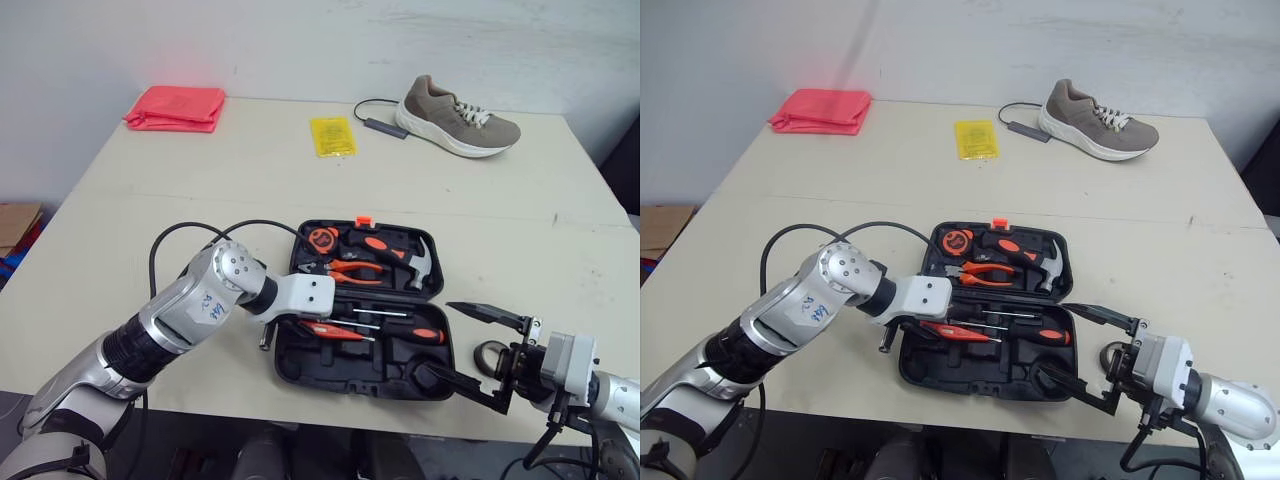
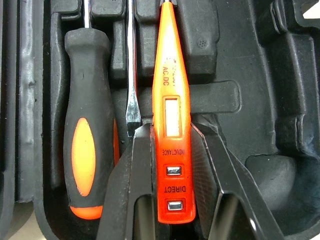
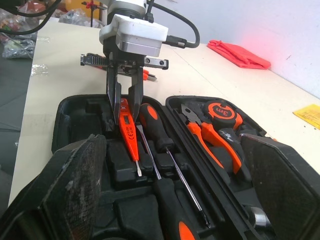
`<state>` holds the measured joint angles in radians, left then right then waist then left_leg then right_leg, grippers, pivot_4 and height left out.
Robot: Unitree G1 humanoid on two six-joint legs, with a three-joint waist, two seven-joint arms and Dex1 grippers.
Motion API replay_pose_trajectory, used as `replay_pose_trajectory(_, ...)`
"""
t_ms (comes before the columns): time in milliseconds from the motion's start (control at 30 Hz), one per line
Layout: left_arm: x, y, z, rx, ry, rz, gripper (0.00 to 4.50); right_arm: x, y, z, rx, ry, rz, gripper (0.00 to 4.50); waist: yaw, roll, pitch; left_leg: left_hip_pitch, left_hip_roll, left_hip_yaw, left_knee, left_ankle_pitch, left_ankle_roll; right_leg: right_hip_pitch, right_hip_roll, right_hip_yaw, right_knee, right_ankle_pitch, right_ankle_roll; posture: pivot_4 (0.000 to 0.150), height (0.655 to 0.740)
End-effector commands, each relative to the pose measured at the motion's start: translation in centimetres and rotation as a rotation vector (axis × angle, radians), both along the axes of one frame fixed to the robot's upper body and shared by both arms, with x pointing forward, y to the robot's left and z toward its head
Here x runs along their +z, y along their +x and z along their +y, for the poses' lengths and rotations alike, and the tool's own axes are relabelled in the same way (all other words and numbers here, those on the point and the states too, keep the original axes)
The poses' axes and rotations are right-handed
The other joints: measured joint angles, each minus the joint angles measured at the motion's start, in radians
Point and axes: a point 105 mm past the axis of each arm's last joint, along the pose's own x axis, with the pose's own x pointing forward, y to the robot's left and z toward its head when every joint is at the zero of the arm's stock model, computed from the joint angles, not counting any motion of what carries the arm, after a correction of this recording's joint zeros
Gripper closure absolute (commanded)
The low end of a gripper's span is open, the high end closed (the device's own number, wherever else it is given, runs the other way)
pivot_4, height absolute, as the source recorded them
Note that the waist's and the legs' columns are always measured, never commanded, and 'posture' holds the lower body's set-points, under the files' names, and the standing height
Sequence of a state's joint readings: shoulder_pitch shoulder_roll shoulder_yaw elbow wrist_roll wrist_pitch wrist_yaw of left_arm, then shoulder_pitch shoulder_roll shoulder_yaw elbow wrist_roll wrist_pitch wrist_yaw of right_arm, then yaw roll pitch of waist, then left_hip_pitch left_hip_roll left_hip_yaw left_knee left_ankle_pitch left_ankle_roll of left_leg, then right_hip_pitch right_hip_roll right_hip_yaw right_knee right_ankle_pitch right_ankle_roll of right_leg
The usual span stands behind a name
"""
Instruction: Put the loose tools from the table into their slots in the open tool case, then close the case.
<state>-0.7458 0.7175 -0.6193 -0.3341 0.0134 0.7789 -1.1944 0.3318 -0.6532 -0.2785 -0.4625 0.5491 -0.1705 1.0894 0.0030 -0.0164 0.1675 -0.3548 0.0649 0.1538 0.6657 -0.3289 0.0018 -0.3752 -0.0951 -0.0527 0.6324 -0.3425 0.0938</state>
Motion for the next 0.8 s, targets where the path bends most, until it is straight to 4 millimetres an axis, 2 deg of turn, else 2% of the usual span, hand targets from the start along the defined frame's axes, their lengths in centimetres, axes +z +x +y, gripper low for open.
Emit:
replay_pose_trajectory(33, -2.3, -0.2, 0.7, 0.029, 0.068, 0.053, 4.19, 0.3, -0.1, 0.2, 0.004, 0.01, -0.023, 0.0, 0.0, 0.0, 0.0, 0.0, 0.0, 0.0, 0.0, 0.0, 0.0, 0.0, 0.0, 0.0, 0.0, 0.0, 0.0, 0.15, 0.74)
replay_pose_trajectory(133, -2.3, -0.4, 0.4, 0.03, 0.049, 0.068, 4.19, 0.2, -0.2, 0.3, 0.002, 0.012, -0.021, 0.0, 0.001, 0.0, -0.002, 0.0, 0.0, 0.0, 0.0, 0.0, 0.0, 0.0, 0.0, 0.0, 0.0, 0.0, 0.0, 0.15, 0.74)
replay_pose_trajectory(233, -2.4, -0.7, 1.0, 0.03, 0.075, 0.084, 4.19, 0.2, -0.2, 0.2, 0.0, 0.013, -0.019, 0.0, 0.001, 0.0, -0.002, 0.001, 0.0, 0.0, 0.0, 0.0, 0.0, 0.001, -0.001, 0.0, 0.001, 0.0, 0.0, 0.15, 0.74)
replay_pose_trajectory(600, -2.9, 0.0, 2.7, 0.051, 0.249, 0.028, 4.19, 0.2, 0.0, 0.2, -0.002, 0.016, -0.022, 0.0, -0.005, 0.0, -0.004, 0.003, 0.001, 0.0, 0.0, 0.001, -0.001, 0.0, 0.001, 0.001, 0.004, -0.001, -0.002, 0.15, 0.74)
replay_pose_trajectory(800, -2.8, 0.6, 2.1, 0.07, 0.264, 0.015, 4.19, 0.0, 0.0, 0.3, 0.0, 0.024, -0.022, 0.0, -0.004, 0.001, -0.007, 0.004, 0.002, 0.0, 0.0, 0.001, -0.002, 0.001, 0.002, 0.002, 0.006, -0.002, -0.003, 0.15, 0.74)
